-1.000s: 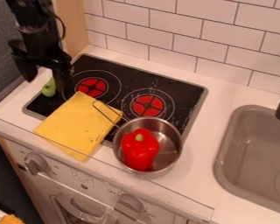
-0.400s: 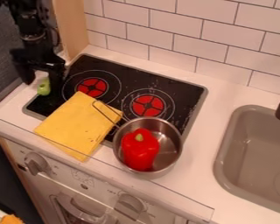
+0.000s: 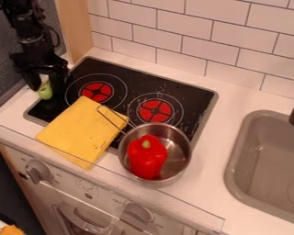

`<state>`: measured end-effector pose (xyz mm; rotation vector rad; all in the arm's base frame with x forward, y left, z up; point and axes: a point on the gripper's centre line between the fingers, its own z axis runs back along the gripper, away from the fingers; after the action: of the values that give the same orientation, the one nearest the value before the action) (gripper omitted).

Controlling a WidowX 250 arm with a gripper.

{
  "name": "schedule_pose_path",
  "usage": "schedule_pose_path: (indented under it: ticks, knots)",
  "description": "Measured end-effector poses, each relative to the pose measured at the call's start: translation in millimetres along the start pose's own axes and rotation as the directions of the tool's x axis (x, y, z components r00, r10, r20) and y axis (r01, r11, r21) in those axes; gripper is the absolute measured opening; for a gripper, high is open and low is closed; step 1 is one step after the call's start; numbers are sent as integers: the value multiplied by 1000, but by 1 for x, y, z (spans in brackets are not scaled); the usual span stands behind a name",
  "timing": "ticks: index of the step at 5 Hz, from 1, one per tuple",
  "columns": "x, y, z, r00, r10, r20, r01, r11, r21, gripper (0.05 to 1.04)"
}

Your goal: Put the green spatula from the left burner to the right burner

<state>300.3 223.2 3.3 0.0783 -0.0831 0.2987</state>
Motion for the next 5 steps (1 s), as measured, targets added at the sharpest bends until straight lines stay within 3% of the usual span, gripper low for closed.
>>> schedule_pose_path:
  ticks: [1, 2, 3, 4, 5]
  knots:
    - [-4, -5, 3, 1000, -8, 2, 8, 1000, -2, 392]
    - [-14, -8, 17, 1000, 2, -6, -2, 1000, 1, 332]
    - [3, -27, 61, 997, -9, 76, 7, 999, 34, 332]
    - [24, -72, 88, 986, -93, 138, 90, 995, 30, 332]
    - [38, -127, 102, 966, -173, 191, 177, 984, -3, 332]
